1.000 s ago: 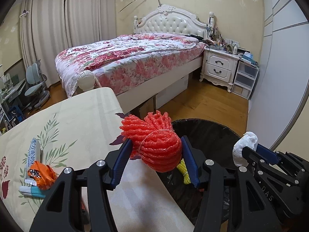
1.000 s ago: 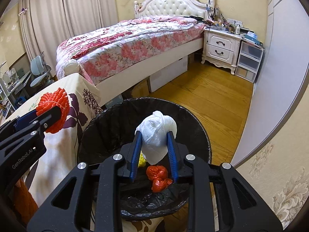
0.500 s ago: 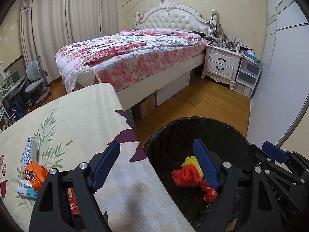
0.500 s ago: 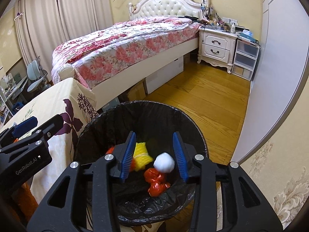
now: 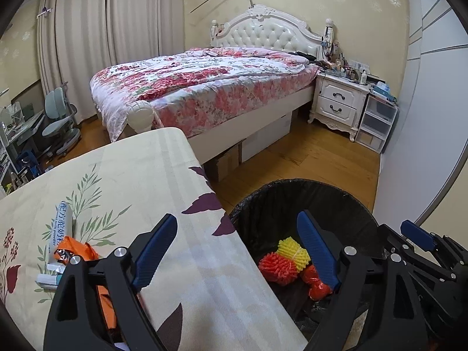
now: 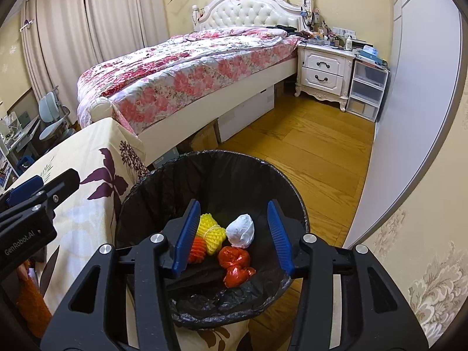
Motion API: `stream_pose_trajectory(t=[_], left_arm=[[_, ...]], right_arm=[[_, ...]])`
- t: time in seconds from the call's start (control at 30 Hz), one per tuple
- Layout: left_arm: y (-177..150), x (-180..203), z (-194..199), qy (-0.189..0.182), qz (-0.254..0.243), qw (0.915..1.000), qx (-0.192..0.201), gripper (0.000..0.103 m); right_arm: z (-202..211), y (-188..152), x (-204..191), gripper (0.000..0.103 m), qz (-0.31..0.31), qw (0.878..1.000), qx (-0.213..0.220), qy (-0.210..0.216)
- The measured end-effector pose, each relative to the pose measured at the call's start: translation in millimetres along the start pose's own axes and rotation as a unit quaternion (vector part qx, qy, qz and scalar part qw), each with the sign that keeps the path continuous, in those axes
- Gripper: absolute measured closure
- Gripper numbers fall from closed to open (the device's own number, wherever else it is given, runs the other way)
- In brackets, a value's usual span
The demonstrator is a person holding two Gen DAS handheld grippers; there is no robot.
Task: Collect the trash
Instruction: 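Move both tools back over the items on the bed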
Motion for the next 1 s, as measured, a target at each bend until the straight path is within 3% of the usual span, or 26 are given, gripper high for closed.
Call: stream_pose_trajectory(t=[0.23,0.67,1.0], left_arm=[[-13.0,-22.3,28.2,0.007,0.009,0.9999,-0.005,0.019],[-51.4,-100.0,80.5,0.055,0.032,0.998,-0.005,0.019],[-85.4,-157.0,95.3,0.091,0.062,0.9937,-0.022,0.019]], right_arm=[[20.1,-11.6,-21.4,0.05,0.01,1.0,0.0,0.016],[55.6,-43.1,-76.7,0.05,0.055,0.997,-0.001,0.052],[60.2,-67.8,-116.2,0.05,0.089,0.993,-0.017,0.08]])
Point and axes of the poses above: each gripper's, at about its wrist camera, not at the fingertips, and z roughly against the way its jaws point, x to its right, y to its top, the point moved 10 cm from there along -z, roughly the way its jaws point, and after that the axes turned 6 degrees about z, right-handed, at the moved point
